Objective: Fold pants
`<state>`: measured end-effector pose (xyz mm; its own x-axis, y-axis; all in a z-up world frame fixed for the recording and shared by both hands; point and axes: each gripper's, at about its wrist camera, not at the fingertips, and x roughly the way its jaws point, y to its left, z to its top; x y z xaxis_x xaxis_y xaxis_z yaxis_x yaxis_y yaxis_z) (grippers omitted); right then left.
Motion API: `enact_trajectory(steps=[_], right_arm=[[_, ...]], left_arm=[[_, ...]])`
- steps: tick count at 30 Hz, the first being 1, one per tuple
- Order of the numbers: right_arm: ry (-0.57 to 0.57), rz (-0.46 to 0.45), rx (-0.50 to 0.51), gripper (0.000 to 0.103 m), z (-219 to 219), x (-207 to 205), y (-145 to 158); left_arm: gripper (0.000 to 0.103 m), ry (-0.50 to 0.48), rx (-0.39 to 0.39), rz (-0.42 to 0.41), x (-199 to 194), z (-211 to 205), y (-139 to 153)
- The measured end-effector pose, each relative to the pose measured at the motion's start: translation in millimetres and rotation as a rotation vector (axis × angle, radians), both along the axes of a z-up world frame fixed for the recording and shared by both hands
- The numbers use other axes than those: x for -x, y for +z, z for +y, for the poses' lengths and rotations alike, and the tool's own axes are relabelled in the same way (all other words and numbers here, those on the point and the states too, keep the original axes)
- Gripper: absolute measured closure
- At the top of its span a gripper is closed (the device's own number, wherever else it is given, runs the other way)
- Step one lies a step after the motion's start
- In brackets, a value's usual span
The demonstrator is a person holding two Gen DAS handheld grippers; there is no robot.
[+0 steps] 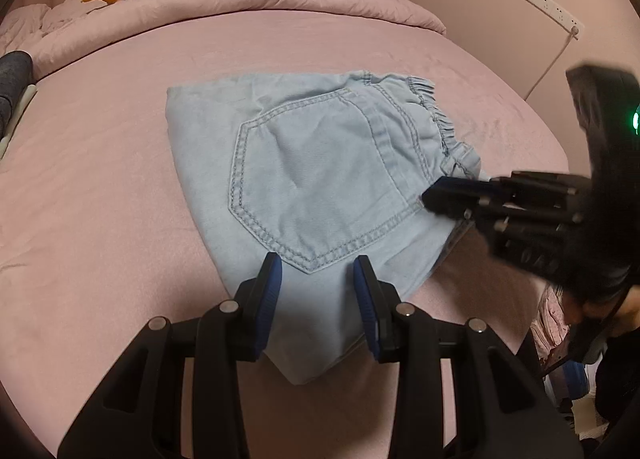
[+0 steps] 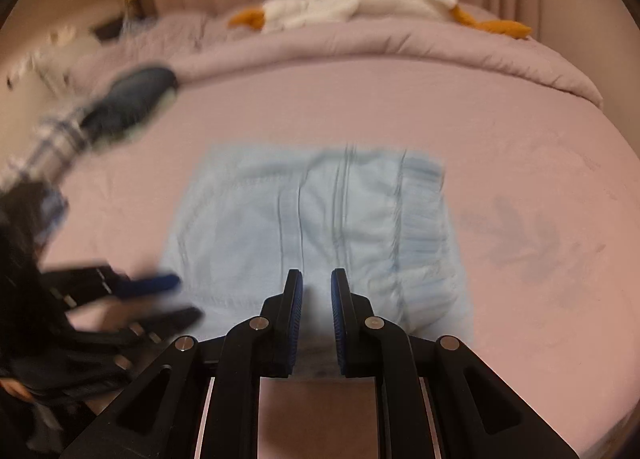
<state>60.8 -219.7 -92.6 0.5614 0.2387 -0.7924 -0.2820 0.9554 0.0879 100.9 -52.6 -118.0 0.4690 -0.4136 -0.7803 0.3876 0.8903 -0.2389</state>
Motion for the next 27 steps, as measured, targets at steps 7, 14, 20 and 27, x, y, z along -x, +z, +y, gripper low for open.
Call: enact_trajectory(steps=[7, 14, 20, 27], right_arm=[[0.006, 0.031, 0.033, 0.09, 0.2, 1.4, -16.1], [-0.008, 0.004, -0.019, 0.09, -8.1, 11.2, -19.0], [-0.002, -0.006, -0.05, 0.09, -11.8, 11.5, -20.9], [0.011, -0.003, -0.08, 0.09, -17.4, 10.5, -23.1]], left_arm=[[0.067, 0.0, 0.001, 0.004, -1.6, -0.7, 1.6], [0.066, 0.019, 0.072, -0.011, -22.7, 7.4, 21.8], [0.068, -0.011, 0.086, 0.014, -72.7, -17.7, 24.6], [0.066, -0.019, 0.024, 0.121, -122.8, -49.6, 1.8]])
